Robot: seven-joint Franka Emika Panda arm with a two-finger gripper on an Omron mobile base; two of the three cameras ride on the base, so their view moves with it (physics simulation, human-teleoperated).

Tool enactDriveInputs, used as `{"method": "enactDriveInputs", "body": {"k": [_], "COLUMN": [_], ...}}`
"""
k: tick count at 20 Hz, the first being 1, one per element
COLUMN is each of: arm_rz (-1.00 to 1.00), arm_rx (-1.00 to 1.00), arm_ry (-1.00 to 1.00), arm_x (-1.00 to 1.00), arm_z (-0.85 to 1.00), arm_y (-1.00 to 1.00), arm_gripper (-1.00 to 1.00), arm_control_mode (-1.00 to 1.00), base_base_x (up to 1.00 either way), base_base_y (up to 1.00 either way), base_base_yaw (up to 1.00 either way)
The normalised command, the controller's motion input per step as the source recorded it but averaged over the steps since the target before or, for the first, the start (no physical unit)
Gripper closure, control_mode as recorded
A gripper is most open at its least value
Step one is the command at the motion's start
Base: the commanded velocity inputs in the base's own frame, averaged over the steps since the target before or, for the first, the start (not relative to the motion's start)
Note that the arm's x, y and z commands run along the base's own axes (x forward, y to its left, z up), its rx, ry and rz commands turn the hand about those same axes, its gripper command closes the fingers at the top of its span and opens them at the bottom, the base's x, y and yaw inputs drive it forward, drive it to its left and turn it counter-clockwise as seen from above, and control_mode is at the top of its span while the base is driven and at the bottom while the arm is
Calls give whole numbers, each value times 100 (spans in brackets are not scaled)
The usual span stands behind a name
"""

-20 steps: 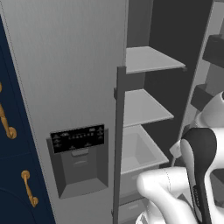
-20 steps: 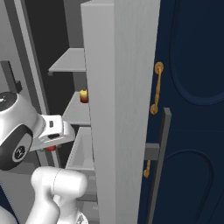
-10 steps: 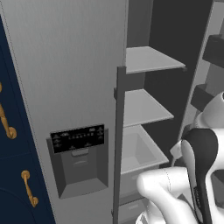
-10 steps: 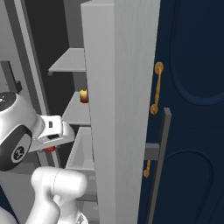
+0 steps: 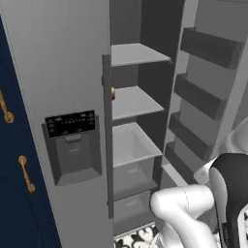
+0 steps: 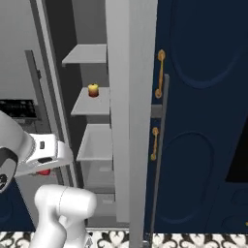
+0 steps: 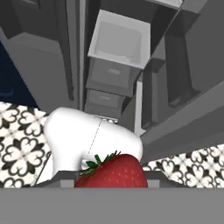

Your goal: Take the strawberry from the fridge and place it on top of the pancake, located on the dining counter.

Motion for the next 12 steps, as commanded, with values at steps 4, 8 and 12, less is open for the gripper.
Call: {"method": "enactDriveInputs", "body": {"k": [4,8,12], "arm_rz": [0,0,0], "arm_rx": [0,0,0], "arm_ry": [0,0,0], "arm_x": [0,0,0], "arm_z": [0,0,0], "arm_y": [0,0,0], "arm_gripper": [100,100,100], "arm_control_mode": [100,100,100], "base_base_x": [-100,-100,-77], "base_base_y": [0,-4,-6], "base_base_yaw": [-26,-42,-70]}}
